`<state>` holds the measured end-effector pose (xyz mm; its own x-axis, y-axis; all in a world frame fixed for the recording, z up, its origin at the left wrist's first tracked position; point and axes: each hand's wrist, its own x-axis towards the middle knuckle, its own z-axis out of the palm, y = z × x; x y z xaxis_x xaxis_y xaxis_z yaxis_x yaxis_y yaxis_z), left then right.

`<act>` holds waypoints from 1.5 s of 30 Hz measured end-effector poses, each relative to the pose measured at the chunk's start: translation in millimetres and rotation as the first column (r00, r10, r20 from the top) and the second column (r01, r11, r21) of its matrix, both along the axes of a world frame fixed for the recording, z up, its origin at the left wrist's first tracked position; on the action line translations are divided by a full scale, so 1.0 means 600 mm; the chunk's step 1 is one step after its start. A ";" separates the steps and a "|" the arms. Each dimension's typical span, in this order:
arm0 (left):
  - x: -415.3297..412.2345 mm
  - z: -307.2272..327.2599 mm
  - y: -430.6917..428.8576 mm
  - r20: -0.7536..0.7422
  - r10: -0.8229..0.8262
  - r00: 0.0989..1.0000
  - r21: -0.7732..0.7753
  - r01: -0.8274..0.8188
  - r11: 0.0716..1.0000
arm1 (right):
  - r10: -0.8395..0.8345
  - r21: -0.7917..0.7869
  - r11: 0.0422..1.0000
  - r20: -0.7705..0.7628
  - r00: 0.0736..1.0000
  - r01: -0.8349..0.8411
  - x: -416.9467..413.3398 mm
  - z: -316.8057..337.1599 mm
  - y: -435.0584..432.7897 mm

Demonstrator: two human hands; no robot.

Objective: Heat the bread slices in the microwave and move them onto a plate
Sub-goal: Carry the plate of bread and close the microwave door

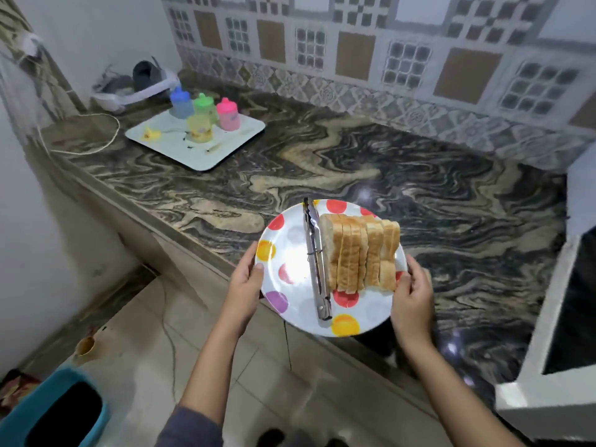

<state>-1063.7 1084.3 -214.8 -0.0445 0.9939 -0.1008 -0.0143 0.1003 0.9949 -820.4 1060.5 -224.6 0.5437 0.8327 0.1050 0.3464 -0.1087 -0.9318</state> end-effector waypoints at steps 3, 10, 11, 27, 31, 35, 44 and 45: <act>0.028 -0.010 0.079 0.005 -0.092 0.996 0.003 0.092 0.996 | -0.089 -0.040 0.995 0.023 0.996 0.090 0.027 -0.004 0.040; 0.108 -0.014 0.239 -0.017 -0.362 0.932 0.008 0.362 0.932 | -0.356 -0.122 0.927 0.009 0.934 0.355 0.082 -0.003 0.115; 0.118 -0.014 0.258 -0.016 -0.408 0.913 0.005 0.408 0.913 | -0.401 -0.134 0.907 0.010 0.916 0.398 0.086 -0.002 0.123; 0.194 -0.034 0.381 -0.169 -0.566 0.807 -0.065 0.564 0.823 | -0.565 -0.320 0.733 0.205 0.799 0.600 0.104 -0.043 0.158; 0.199 -0.039 0.384 -0.331 -0.555 0.763 -0.043 0.575 0.817 | -0.543 -0.365 0.729 0.207 0.814 0.579 0.102 -0.039 0.157; 0.202 -0.031 0.375 -0.447 -0.534 0.717 -0.096 0.555 0.826 | -0.508 -0.429 0.713 0.229 0.830 0.554 0.100 -0.028 0.153; 0.211 -0.015 0.355 -0.578 -0.511 0.636 -0.125 0.549 0.826 | -0.487 -0.449 0.712 0.239 0.840 0.540 0.086 -0.002 0.136; 0.212 -0.010 0.351 -0.582 -0.497 0.643 -0.117 0.539 0.834 | -0.486 -0.445 0.714 0.242 0.840 0.541 0.082 0.004 0.133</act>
